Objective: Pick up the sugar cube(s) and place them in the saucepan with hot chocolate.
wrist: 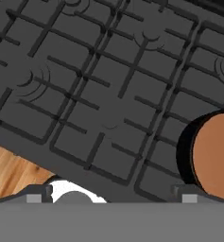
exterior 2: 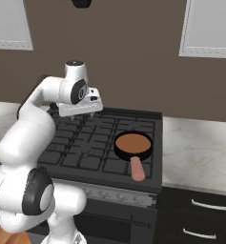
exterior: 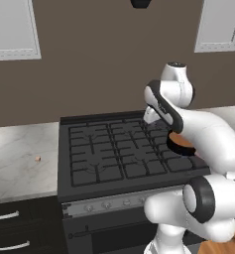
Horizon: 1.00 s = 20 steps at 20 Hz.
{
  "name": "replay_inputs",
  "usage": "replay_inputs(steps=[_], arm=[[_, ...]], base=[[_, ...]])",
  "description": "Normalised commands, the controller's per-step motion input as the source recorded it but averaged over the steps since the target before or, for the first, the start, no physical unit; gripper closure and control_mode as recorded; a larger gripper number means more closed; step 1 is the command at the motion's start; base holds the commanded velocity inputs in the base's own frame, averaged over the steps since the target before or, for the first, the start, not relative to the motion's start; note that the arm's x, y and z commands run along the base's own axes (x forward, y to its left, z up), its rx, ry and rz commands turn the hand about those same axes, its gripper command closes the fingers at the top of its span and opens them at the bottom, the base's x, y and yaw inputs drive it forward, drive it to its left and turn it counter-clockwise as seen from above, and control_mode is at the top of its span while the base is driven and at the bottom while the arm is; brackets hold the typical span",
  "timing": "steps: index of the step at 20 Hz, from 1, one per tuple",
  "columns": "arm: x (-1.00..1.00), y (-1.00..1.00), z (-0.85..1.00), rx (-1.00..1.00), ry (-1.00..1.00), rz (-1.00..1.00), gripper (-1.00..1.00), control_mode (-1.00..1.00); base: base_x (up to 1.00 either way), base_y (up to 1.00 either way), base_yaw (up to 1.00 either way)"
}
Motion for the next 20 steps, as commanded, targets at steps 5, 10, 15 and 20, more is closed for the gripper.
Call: replay_inputs(steps=[5, 10, 15, 20], arm=[[-0.31, 1.00, 0.47, 0.06, -0.35, 0.23, -1.00, -1.00], [-0.29, 1.00, 0.12, 0.03, -0.19, 0.30, -1.00, -1.00], [-0.10, 1.00, 0.23, -0.01, 0.00, 0.37, -1.00, -1.00], [0.00, 1.00, 0.12, -0.03, 0.08, 0.17, -1.00, -1.00]], base=[[0.00, 0.00, 0.00], [0.00, 0.00, 0.00], [0.00, 0.00, 0.00], [0.00, 0.00, 0.00]])
